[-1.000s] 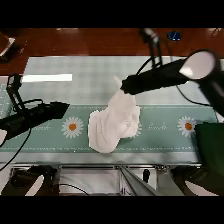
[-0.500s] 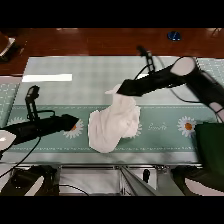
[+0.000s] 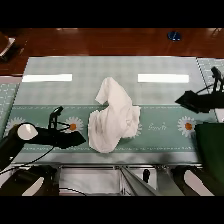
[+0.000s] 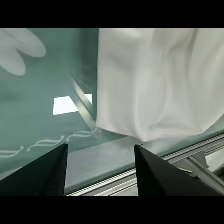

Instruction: Fold the shirts.

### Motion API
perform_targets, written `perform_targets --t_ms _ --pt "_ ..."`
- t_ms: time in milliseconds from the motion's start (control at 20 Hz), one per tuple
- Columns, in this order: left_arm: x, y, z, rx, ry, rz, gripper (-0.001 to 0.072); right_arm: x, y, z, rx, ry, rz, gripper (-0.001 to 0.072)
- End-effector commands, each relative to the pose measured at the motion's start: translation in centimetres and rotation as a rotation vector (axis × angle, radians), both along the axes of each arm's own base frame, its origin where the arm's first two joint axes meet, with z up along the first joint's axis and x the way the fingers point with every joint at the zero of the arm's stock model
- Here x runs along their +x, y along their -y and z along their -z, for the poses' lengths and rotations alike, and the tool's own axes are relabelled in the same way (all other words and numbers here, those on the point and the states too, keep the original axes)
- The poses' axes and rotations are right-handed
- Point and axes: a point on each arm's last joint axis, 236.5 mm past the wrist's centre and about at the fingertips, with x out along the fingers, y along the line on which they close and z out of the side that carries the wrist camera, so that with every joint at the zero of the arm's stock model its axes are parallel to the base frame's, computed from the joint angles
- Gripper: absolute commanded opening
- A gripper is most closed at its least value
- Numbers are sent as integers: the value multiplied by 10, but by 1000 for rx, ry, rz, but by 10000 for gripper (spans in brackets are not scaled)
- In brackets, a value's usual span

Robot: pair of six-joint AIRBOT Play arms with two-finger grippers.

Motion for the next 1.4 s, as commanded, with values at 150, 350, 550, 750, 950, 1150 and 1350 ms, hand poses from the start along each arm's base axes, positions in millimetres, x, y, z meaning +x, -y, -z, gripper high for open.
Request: perform_targets --t_ms 150,350,550,750,950,1150,1350 --pt "22 33 33 -135 -89 -107 508 -46 -28 49 76 -93 -23 405" --pt "34 48 44 -173 -78 -112 506 -51 -62 52 79 -113 -130 405" --pt "53 61 32 -203 21 -35 18 -60 -110 66 123 -175 -230 405" --pt "69 69 12 -239 64 -6 18 -62 -156 83 214 -232 -250 405" --pt "68 71 8 -249 63 3 18 -38 -175 98 272 -197 -166 403" --pt "69 71 9 -248 64 0 18 -27 -183 104 275 -207 -195 395" --pt "69 72 7 -254 60 -5 18 -1 -185 106 258 -178 -191 325"
